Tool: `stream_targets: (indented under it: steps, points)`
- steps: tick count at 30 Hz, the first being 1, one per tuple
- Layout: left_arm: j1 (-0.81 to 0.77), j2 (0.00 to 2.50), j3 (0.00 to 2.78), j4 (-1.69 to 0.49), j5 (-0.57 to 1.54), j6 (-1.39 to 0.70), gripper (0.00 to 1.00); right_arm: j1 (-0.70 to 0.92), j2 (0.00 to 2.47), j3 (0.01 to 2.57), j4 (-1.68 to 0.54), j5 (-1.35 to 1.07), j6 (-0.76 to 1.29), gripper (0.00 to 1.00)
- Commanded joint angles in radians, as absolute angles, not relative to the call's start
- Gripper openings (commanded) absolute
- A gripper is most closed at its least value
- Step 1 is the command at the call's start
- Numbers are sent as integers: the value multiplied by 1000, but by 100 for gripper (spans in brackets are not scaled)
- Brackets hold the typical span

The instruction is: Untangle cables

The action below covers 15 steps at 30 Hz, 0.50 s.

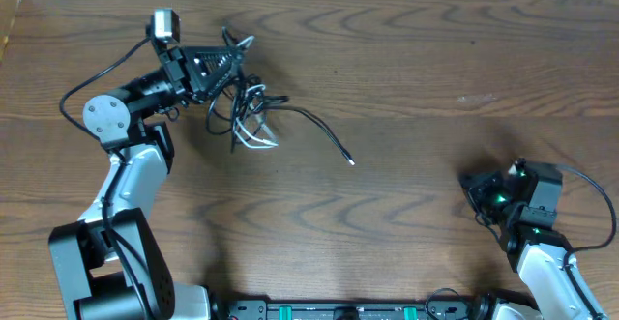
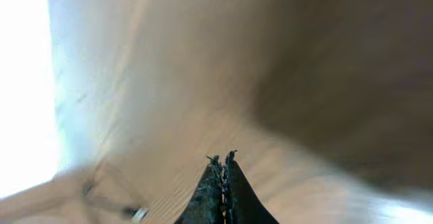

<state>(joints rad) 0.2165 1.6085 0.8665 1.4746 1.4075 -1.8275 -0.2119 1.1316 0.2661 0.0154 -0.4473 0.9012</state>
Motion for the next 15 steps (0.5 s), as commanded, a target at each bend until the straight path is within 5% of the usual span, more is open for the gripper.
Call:
stream_targets:
  steps: [1, 9, 15]
  points:
    - [154, 1588, 901, 1491, 1456, -1763, 8, -215, 1132, 267, 86, -721, 821, 3]
    - [-81, 1588, 900, 1491, 1503, -1545, 8, -214, 1132, 267, 284, -1028, 841, 15]
    - [-188, 1588, 900, 1489, 1571, -1500, 8, -196, 1132, 267, 659, -1279, 780, 42]
